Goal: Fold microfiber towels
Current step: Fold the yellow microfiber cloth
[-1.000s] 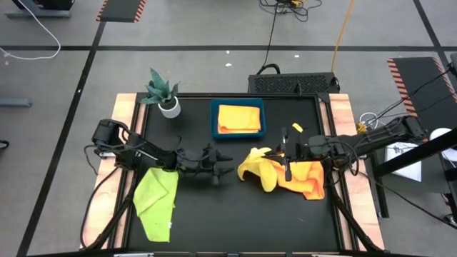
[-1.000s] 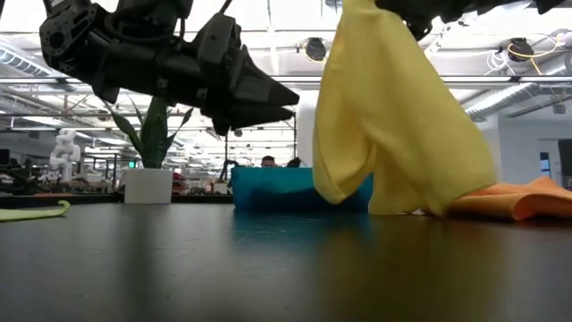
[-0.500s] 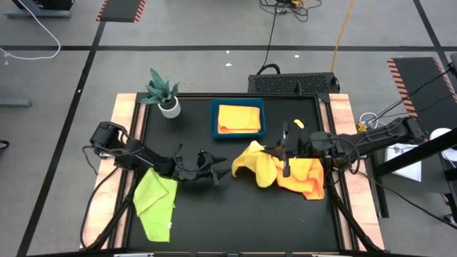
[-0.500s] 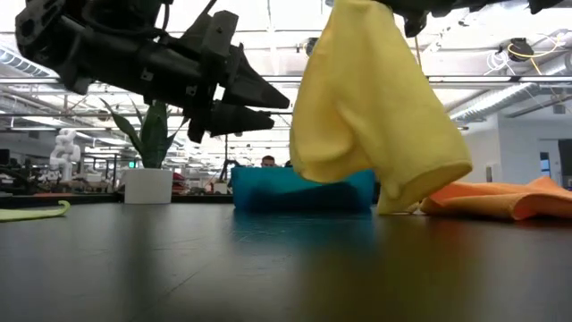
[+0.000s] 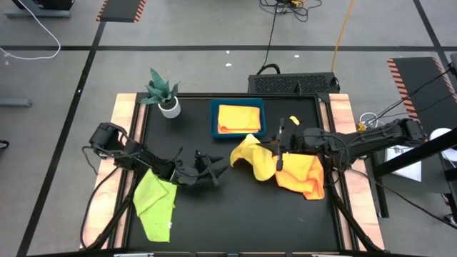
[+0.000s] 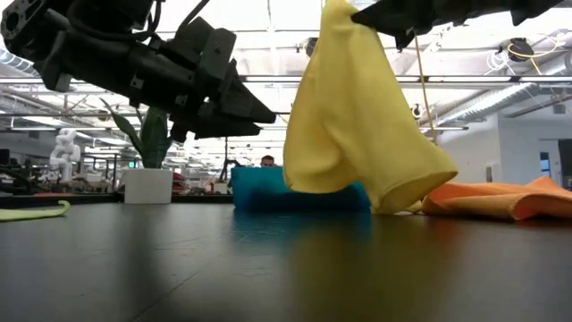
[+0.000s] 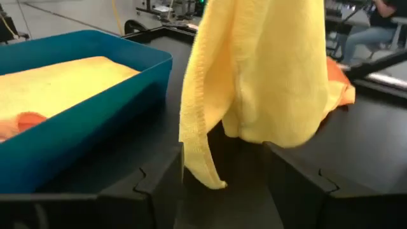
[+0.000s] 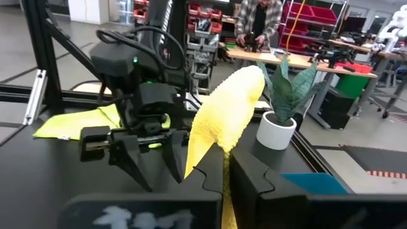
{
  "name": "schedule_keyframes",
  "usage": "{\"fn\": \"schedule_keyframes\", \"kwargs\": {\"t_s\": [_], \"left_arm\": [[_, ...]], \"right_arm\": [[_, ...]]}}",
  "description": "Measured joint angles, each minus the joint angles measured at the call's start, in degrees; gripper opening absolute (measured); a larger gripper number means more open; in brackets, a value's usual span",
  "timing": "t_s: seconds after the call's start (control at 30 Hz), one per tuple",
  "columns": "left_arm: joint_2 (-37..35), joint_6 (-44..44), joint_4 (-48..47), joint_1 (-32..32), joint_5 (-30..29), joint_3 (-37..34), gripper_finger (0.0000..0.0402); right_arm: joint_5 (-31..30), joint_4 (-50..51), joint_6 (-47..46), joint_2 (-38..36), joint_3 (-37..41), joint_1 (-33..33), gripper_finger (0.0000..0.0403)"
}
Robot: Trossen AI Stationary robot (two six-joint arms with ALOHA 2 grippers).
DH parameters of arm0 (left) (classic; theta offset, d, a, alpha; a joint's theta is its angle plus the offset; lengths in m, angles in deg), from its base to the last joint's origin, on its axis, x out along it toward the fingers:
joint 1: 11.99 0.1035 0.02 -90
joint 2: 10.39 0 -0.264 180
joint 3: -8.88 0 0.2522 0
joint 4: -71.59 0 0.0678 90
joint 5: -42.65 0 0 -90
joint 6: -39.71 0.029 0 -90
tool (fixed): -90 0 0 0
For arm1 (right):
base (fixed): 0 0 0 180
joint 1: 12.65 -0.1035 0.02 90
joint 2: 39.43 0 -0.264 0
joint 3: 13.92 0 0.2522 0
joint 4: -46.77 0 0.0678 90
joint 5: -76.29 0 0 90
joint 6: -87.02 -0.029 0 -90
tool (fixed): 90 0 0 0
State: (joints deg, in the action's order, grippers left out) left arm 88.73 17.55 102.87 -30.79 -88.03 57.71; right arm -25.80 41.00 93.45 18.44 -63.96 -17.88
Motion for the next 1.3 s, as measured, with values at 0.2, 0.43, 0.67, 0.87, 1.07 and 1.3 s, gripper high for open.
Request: {"fn": "schedule_keyframes", "kwargs": {"t_s": [0.2,0.43,0.67,0.87,1.07,1.3], "left_arm": [[4.91,-2.34,0.1,1.84,0.15,2.25,0.0225],[13.87,-5.39,-0.04,5.28,3.53,8.81,0.0252],[14.88,-7.0,-5.05,7.12,4.4,11.11,0.0258],[14.46,-3.27,-4.99,7.17,4.17,11.1,0.0175],[14.46,-2.66,-6.53,7.28,7.29,11.08,0.004],[6.31,1.22,-20.77,5.46,6.47,10.99,0.0004]], "right_arm": [[0.12,-0.06,0.5,0.03,0.0,0.01,0.0001],[0.19,-0.35,0.52,0.01,0.07,0.01,0.0002],[0.34,2.58,0.52,-0.01,0.11,-0.1,0.0002],[1.01,2.98,0.08,-0.01,0.11,-0.14,0.0002],[5.06,0.79,-0.85,-0.01,0.11,-0.3,0.0002],[8.98,2.33,-1.26,-0.38,0.13,-3.06,0.0002]]}}
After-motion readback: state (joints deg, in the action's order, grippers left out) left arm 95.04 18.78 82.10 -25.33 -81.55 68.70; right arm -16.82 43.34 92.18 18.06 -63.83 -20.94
